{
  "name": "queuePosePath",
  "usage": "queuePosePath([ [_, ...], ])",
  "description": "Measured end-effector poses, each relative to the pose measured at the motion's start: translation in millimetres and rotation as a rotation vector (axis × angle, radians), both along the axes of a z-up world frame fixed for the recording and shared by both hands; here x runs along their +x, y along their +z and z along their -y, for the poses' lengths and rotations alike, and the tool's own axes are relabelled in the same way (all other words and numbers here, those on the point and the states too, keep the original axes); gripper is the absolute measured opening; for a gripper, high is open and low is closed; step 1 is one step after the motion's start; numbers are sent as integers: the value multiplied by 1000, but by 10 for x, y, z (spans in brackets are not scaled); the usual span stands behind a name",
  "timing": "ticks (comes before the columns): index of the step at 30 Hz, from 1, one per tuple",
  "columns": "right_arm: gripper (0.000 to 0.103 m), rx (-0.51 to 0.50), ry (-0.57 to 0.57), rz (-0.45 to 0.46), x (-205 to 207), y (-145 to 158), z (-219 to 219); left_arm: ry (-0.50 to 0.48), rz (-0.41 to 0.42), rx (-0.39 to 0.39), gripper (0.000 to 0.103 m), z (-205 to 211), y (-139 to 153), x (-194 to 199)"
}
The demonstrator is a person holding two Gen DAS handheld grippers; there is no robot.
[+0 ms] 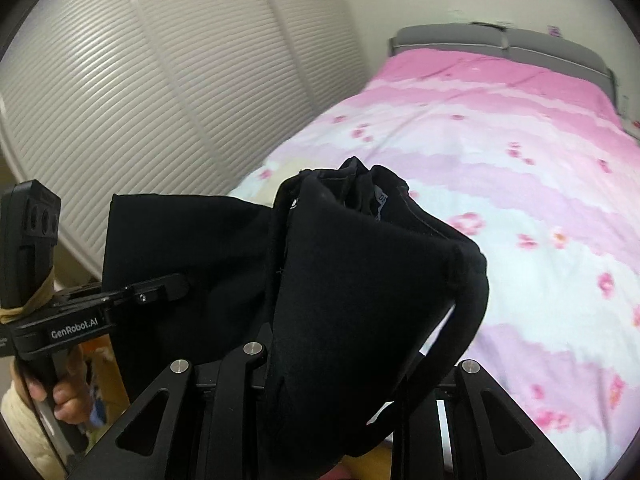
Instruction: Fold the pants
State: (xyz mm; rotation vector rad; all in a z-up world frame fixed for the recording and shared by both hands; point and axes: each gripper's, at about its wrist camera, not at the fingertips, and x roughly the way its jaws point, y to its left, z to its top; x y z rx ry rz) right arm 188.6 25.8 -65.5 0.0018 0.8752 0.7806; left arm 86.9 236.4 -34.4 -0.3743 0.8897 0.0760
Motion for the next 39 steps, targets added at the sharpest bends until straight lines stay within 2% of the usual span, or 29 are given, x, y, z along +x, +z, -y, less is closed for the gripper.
queuePosePath([
  [4,27,-4,101,-16,-137,-1,-531,69,6,-5,18,-464,-12,-191],
  [9,27,-20,196,-20,-149,-1,-1077,137,14,-17,18,-950,-44,-216],
  [13,27,-10,227,-28,-14,-23,-1366,160,16,-9,18,-1256,-62,51],
  [15,27,-5,242,-24,178,-48,-1552,164,21,3,18,-1366,-61,111],
  [18,27,9,257,-20,337,-26,-1800,184,17,4,18,-1568,-22,424],
  [23,27,15,266,-24,772,49,-2021,181,34,5,18,-1826,53,819],
  [33,27,37,154,-20,1318,116,-2154,53,41,-10,18,-2218,76,1740],
  [39,27,40,19,-21,1559,84,-2266,-101,34,-17,18,-2547,9,2418],
])
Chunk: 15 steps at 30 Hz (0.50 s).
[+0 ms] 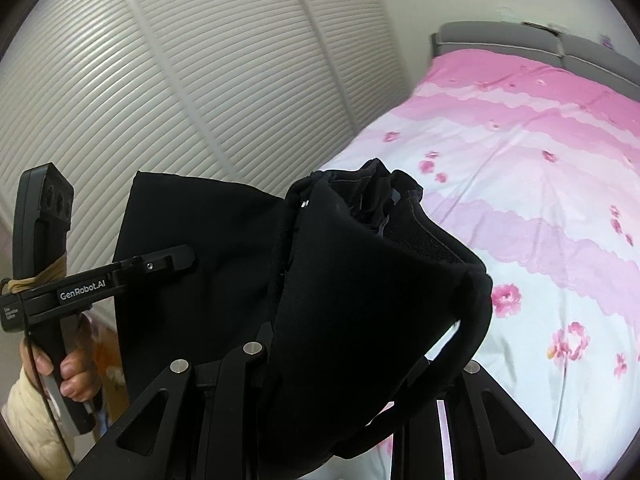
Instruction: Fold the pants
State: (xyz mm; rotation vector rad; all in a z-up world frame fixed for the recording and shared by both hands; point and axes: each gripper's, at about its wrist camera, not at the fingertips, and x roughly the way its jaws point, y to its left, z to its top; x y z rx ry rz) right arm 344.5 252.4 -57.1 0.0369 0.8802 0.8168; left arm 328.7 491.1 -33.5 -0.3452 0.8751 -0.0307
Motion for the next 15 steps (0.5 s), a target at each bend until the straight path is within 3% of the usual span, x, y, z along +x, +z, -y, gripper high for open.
queuePosePath([
  [9,27,-13,-248,-15,439,-119,-392,-172,-36,-73,18,-733,-136,964],
  [15,27,-24,-360,-19,661,-227,-677,-281,-75,-66,18,-1065,-339,1663],
])
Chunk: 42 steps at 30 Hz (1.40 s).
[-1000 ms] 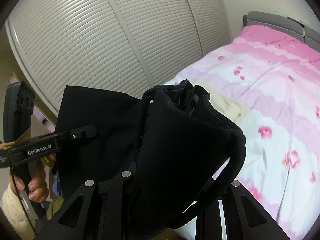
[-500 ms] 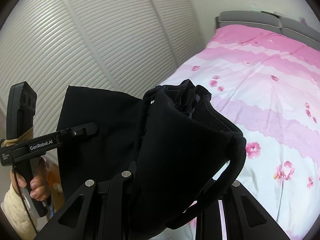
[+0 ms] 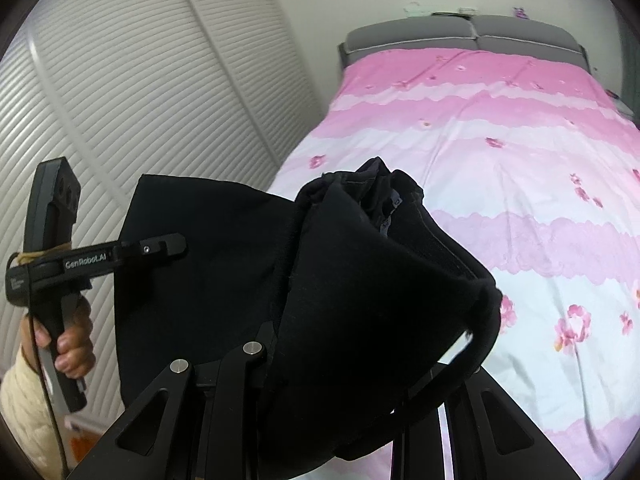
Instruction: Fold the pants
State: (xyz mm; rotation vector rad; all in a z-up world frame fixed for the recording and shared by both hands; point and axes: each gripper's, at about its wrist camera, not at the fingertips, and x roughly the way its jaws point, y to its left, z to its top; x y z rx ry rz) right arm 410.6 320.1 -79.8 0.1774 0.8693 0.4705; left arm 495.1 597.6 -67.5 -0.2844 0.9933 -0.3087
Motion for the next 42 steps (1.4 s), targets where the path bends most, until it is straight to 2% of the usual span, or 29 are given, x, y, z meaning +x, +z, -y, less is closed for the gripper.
queuePosePath([
  [6,27,17,-116,-61,321,-315,-205,-90,-50,9,18,-210,-329,692],
  [11,27,-7,-185,-138,530,-707,-315,-136,-119,6,18,-266,-752,1139],
  [13,27,-26,-197,-163,523,-851,-342,-160,-166,12,18,-252,-1004,1263],
  [17,27,-56,-229,-246,620,-1186,-356,-183,-264,50,19,-223,-1442,1377],
  [20,27,-75,-258,-341,578,-1470,-334,-184,-302,133,21,-212,-1689,1350],
  [22,29,-99,-260,-375,526,-1586,-351,-185,-313,162,29,-235,-1762,1308],
  [23,33,-102,-260,-402,502,-1643,-354,-177,-313,177,32,-263,-1790,1279],
  [25,36,-116,-261,-447,480,-1679,-371,-148,-296,225,41,-312,-1775,1215],
  [27,52,-123,-271,-477,526,-1696,-305,-101,-250,321,46,-353,-1690,1143],
  [29,56,-125,-291,-493,396,-1711,-182,-78,-196,425,47,-384,-1593,1032],
  [31,60,-134,-303,-501,279,-1713,-76,-68,-163,476,54,-390,-1493,930],
  [35,68,-182,-301,-476,7,-1626,170,-86,-83,562,60,-212,-1239,515],
  [36,68,-202,-304,-461,-40,-1578,214,-89,-64,579,64,-139,-1179,391],
  [38,68,-243,-303,-435,-129,-1528,338,-102,-32,584,64,3,-1054,176],
  [42,68,-267,-300,-379,-396,-1287,609,-118,-6,552,69,350,-833,-231],
])
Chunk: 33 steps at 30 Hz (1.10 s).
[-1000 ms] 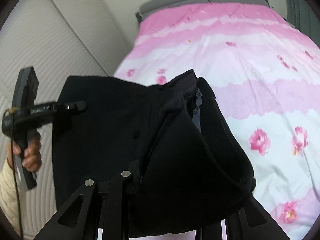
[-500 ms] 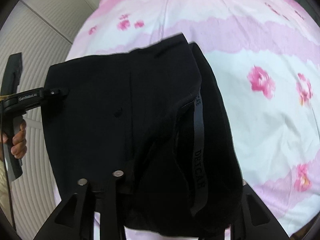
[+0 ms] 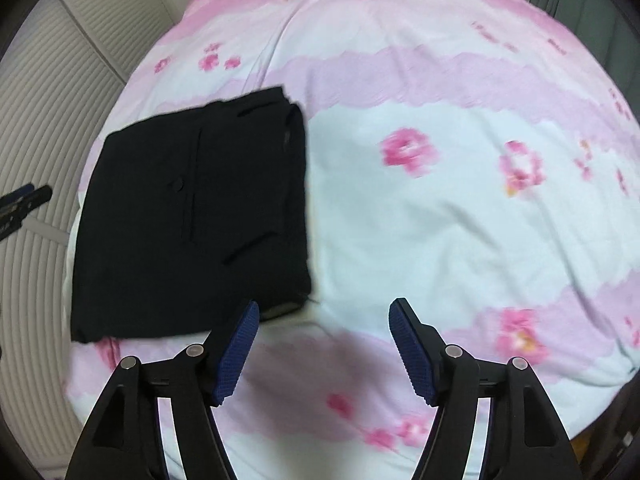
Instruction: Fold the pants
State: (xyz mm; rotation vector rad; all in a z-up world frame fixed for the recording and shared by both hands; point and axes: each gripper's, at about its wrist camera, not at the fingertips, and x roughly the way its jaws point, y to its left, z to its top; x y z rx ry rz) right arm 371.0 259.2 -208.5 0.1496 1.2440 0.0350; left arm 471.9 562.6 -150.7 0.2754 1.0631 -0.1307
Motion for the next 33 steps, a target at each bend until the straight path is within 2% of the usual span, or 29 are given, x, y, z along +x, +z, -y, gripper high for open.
queuePosePath([
  [2,68,-9,13,43,-171,187,181,-12,18,-9,72,222,127,-249],
  [3,70,-18,17,62,-77,262,167,-13,30,-15,75,333,195,-365],
  [6,80,-22,32,126,-160,553,328,-26,62,-44,85,693,419,-689],
  [10,85,-22,41,210,-363,939,622,-39,133,-45,94,1285,736,-1103],
  [17,88,-49,40,343,-900,1532,1388,-18,224,-91,99,2174,1146,-1692],
  [26,88,3,70,421,-1570,1867,2473,46,297,-175,101,3360,1516,-2646],
  [29,88,-1,92,421,-1777,1905,2723,55,334,-164,103,3672,1596,-2922],
  [33,88,-16,126,438,-2058,1949,3023,48,343,-141,103,4057,1666,-3216],
])
